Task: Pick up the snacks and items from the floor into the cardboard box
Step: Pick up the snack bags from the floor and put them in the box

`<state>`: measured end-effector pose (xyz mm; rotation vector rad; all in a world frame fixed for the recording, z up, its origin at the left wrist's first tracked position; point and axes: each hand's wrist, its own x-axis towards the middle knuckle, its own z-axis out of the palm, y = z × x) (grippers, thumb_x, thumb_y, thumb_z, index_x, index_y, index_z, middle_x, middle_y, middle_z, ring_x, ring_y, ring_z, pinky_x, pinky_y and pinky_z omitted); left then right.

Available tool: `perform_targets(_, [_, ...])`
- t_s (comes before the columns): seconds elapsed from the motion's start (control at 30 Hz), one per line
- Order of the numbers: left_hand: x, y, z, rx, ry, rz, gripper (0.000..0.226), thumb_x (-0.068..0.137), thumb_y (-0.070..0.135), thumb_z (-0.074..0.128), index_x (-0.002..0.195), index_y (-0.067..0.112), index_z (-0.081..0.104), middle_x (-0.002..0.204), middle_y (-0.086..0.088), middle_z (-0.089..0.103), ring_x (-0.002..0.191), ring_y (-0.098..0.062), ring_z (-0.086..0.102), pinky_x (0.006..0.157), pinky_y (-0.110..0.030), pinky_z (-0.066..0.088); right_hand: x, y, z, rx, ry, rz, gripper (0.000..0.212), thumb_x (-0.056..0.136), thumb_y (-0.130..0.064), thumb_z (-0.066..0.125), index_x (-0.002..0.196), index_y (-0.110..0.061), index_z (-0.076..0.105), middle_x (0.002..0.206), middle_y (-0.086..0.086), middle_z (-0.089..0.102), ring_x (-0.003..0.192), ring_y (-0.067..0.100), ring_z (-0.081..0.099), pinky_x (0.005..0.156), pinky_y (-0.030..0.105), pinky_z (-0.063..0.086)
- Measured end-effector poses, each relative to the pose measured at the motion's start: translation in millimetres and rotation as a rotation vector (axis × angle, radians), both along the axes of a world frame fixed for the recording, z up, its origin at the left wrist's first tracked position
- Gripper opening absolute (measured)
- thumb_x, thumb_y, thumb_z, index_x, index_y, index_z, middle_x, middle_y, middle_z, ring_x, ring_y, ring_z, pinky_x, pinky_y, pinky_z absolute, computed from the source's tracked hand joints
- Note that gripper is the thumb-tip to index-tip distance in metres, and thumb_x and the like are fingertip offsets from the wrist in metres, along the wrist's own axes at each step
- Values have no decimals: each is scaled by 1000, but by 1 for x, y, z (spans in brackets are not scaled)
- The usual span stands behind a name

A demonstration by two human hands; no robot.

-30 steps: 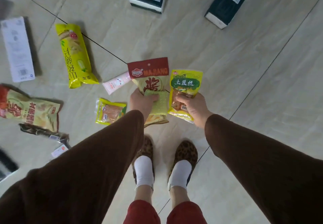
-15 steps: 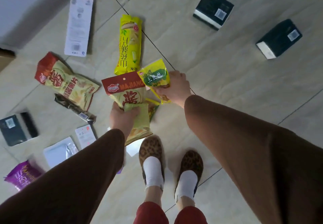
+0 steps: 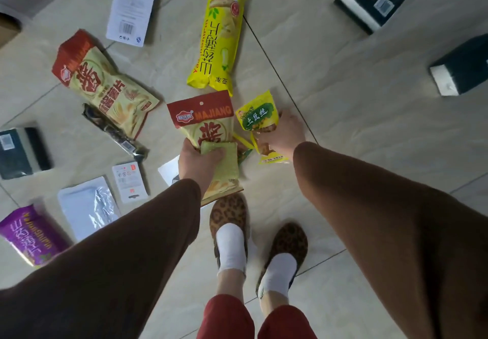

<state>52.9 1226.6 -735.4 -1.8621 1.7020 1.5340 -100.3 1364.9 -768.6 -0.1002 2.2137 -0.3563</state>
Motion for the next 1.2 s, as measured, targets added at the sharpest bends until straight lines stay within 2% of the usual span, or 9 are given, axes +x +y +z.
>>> perform_targets(0.1, [-1,6,15,14,0,7,52,70,22,86,115,28,60,100,12,70,97,-22,69,89,-49,59,3,18,-6,-66,-160,-277,67,58,-42,91,112,-13,64,102,4,73,91,22,70,91,45,58])
perform_targets(0.2, [1,10,35,43,15,29,54,74,21,85,121,26,60,105,9,71,98,-21,69,90,-48,59,7,27,31,-253,-359,-489,18,77,-4,85,90,-7,73,73,6,74,53,12,71,58,28,58])
perform_targets(0.3, [9,12,61,70,50,63,53,74,18,86,119,26,59,103,8,72,96,-20,69,89,-48,59,14,35,75,-341,-450,-504,15,90,4,71,94,-10,71,66,-1,75,50,8,70,46,18,54])
perform_targets(0.47, [39,11,117,81,91,86,55,69,19,87,116,27,59,104,6,73,96,-22,71,88,-49,59,39,36,142,-405,-541,-562,15,93,-3,70,97,-17,71,66,-4,77,52,8,73,47,19,55])
perform_targets(0.63, [88,-3,175,45,130,93,53,71,15,87,116,20,59,99,6,71,93,-20,70,79,-39,59,84,19,201,-447,-527,-606,14,93,-6,71,99,-19,70,71,-2,78,59,16,75,52,25,59])
perform_targets(0.83, [185,-43,231,42,176,115,54,71,18,86,118,22,59,105,4,72,96,-22,70,85,-43,59,181,-20,255,-494,-481,-617,18,93,-3,70,104,-17,67,71,-3,78,57,12,75,50,24,58])
perform_targets(0.93, [254,-72,256,27,187,119,55,70,23,85,118,26,58,107,5,73,97,-22,70,90,-48,58,245,-48,277,-504,-451,-614,29,92,-5,72,118,-18,66,91,3,77,66,16,75,61,28,62])
perform_targets(1.03, [330,-100,277,34,174,159,52,74,21,85,117,25,56,106,6,72,96,-22,70,89,-47,59,310,-77,292,-507,-439,-619,39,89,-7,75,127,-10,66,108,12,77,79,24,75,88,45,62])
perform_targets(1.2, [416,-151,299,24,140,200,55,70,20,87,113,28,54,104,5,72,93,-24,71,86,-51,60,394,-131,311,-524,-439,-642,27,89,-5,74,114,-14,70,93,7,77,86,29,73,91,47,60])
